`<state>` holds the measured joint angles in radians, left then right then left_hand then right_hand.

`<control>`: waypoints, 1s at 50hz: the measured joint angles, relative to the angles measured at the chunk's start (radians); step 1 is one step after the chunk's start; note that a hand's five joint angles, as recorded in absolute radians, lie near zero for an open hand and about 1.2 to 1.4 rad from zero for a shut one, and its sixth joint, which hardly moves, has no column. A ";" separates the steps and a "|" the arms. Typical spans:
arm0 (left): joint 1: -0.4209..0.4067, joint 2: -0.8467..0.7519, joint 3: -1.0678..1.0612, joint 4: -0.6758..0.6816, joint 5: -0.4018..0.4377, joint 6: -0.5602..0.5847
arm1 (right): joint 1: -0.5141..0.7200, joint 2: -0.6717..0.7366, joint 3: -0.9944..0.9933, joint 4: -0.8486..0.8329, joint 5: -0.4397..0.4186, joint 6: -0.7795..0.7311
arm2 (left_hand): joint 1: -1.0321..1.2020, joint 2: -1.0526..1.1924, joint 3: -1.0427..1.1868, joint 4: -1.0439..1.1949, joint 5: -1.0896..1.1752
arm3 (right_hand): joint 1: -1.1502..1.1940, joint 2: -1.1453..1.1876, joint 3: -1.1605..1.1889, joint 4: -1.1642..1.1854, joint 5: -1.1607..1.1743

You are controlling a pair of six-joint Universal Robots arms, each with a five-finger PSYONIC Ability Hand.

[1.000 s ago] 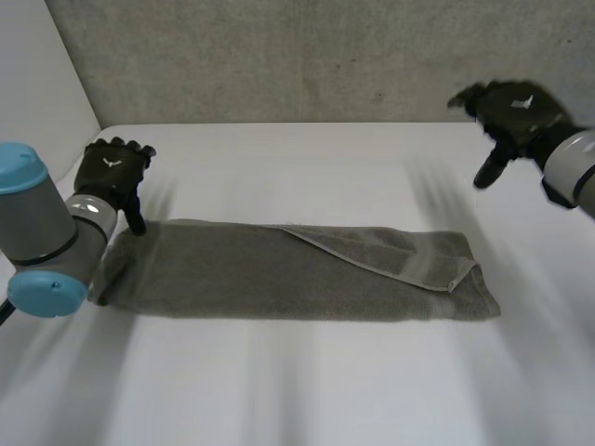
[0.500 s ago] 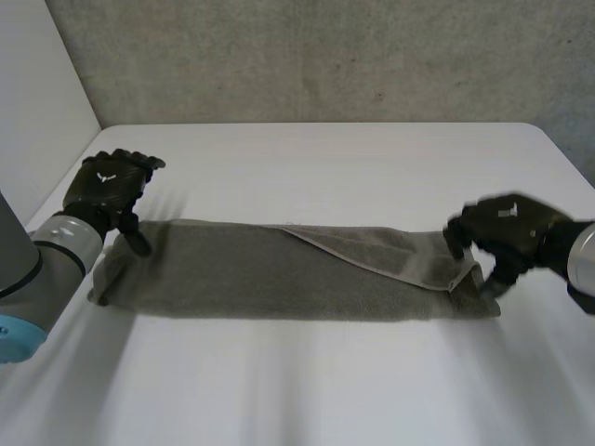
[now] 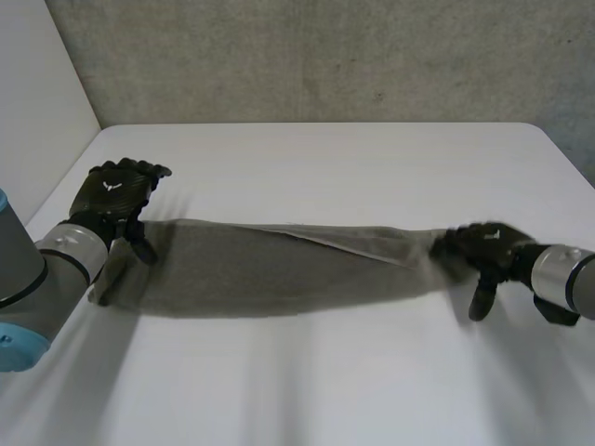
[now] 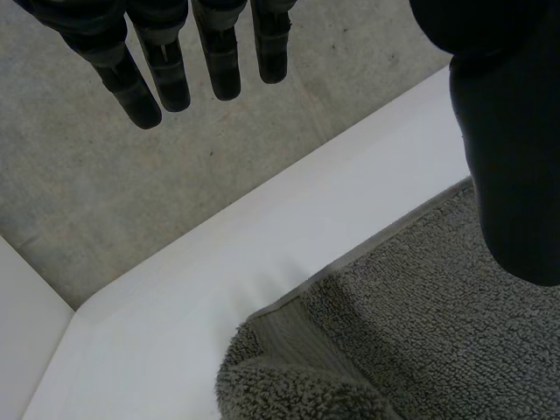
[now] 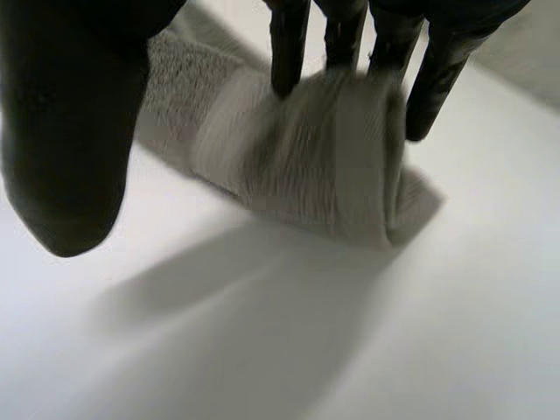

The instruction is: Fold the towel.

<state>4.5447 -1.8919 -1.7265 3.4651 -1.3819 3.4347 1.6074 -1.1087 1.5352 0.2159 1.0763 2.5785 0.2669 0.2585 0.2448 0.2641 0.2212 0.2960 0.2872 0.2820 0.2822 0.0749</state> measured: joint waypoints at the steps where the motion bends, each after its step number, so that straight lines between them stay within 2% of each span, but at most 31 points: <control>1: 0.000 0.000 -0.001 0.001 0.000 0.000 | 0.000 -0.002 0.000 -0.021 0.002 0.019 | 0.000 0.000 0.000 0.000 0.000 | -0.025 -0.020 -0.020 -0.017 -0.013; 8: -0.002 0.000 -0.006 0.007 0.000 0.000 | -0.003 -0.032 0.018 -0.153 0.013 0.142 | 0.000 0.000 0.000 0.000 0.000 | -0.064 -0.038 -0.041 -0.026 -0.014; 25: -0.001 -0.001 -0.013 0.008 0.001 0.000 | -0.011 -0.122 0.096 -0.158 -0.001 0.135 | 0.000 0.000 0.000 0.000 0.000 | -0.064 -0.038 -0.041 -0.026 -0.014; 30: -0.001 -0.001 -0.016 0.008 0.001 0.000 | -0.015 -0.158 0.126 -0.159 -0.003 0.118 | 0.000 0.000 0.000 0.000 0.000 | -0.040 -0.030 -0.030 -0.018 -0.002; 36: -0.001 -0.001 -0.024 0.008 0.002 0.000 | -0.028 -0.198 0.177 -0.164 -0.002 0.083 | 0.000 0.000 0.000 0.000 0.000 | 0.164 0.178 0.187 0.184 0.227; 41: -0.001 0.001 -0.030 0.008 0.003 0.000 | -0.035 -0.212 0.237 -0.183 -0.002 0.033 | 0.000 0.000 0.000 0.000 0.000 | 0.185 0.191 0.202 0.201 0.244; 50: 0.000 0.003 -0.036 0.009 0.005 0.000 | -0.046 -0.207 0.384 -0.346 0.006 -0.080 | 0.000 0.000 0.000 0.000 0.000 | 0.188 0.191 0.202 0.201 0.245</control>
<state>4.5447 -1.8888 -1.7622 3.4741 -1.3770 3.4346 1.5613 -1.3158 1.9192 -0.1298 1.0826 2.4984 0.2669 0.2585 0.2448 0.2641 0.2212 0.4836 0.4785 0.4837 0.4832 0.3203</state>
